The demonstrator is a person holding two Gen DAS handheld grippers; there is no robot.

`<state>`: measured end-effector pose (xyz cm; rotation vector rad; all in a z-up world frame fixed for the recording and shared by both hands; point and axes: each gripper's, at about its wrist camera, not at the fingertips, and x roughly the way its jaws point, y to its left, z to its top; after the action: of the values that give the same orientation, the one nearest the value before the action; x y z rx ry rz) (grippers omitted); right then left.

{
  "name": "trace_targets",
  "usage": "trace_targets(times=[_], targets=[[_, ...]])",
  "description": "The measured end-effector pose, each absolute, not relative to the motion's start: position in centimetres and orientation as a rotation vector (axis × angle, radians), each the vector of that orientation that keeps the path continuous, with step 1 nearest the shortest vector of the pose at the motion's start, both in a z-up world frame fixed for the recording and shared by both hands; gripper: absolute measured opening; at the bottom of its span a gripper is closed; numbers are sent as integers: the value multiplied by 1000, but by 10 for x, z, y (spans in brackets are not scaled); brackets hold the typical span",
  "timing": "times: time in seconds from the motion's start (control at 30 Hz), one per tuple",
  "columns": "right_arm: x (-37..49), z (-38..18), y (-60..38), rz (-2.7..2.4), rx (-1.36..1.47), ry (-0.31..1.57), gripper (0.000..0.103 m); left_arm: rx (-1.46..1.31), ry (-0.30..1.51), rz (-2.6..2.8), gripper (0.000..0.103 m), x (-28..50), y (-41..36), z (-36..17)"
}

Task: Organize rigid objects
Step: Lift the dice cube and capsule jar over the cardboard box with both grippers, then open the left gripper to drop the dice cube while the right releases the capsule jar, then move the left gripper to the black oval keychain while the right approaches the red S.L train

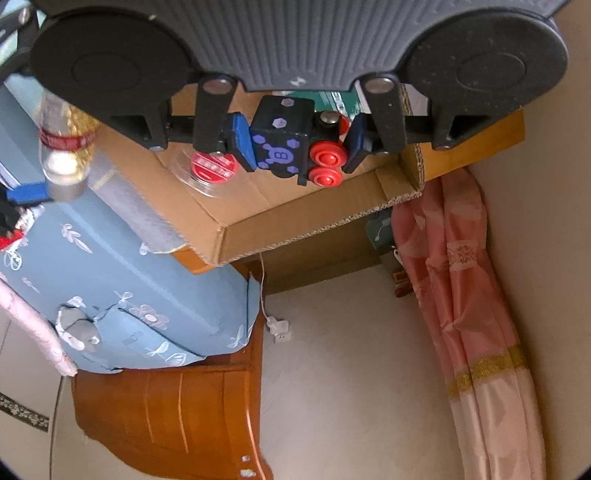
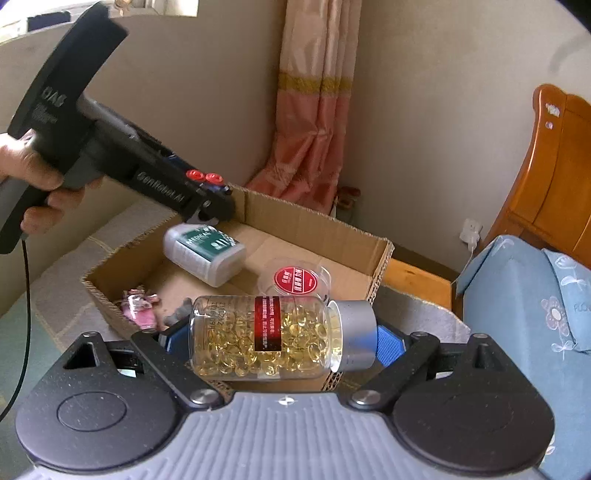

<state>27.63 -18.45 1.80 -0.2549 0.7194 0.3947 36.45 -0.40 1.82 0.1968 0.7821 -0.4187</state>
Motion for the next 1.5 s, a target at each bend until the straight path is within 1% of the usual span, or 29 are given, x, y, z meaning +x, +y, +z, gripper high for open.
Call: trace_targets(times=[0.13,0.17,0.2,0.23,0.27,0.3,0.7,0.8,0.9,1.0,1.5], targets=[[281,10,-184,396,-255,735,96,186,794,-380,49,388,-6,6],[282,9,-185,397,-257,737,96,179,789,-370,52,392,-5,5],[282,9,-184,398,-261,740,96,173,784,-359,57,395,-5,3],[283,7,-184,398,-263,744,96,165,787,-348,76,398,-4,1],[284,7,-185,397,-264,747,96,155,786,-336,93,399,-3,1],[286,7,-186,398,-265,749,96,148,777,-327,95,399,-2,1],[305,0,-186,408,-237,778,96,202,780,-356,95,383,-5,0],[303,-2,-183,420,-249,765,103,220,772,-352,95,379,-6,2],[298,-2,-180,422,-264,768,103,228,758,-355,96,373,-4,7],[293,1,-180,416,-277,770,103,230,748,-359,99,366,-1,11],[243,22,-183,399,-259,726,103,206,720,-339,100,310,10,37]])
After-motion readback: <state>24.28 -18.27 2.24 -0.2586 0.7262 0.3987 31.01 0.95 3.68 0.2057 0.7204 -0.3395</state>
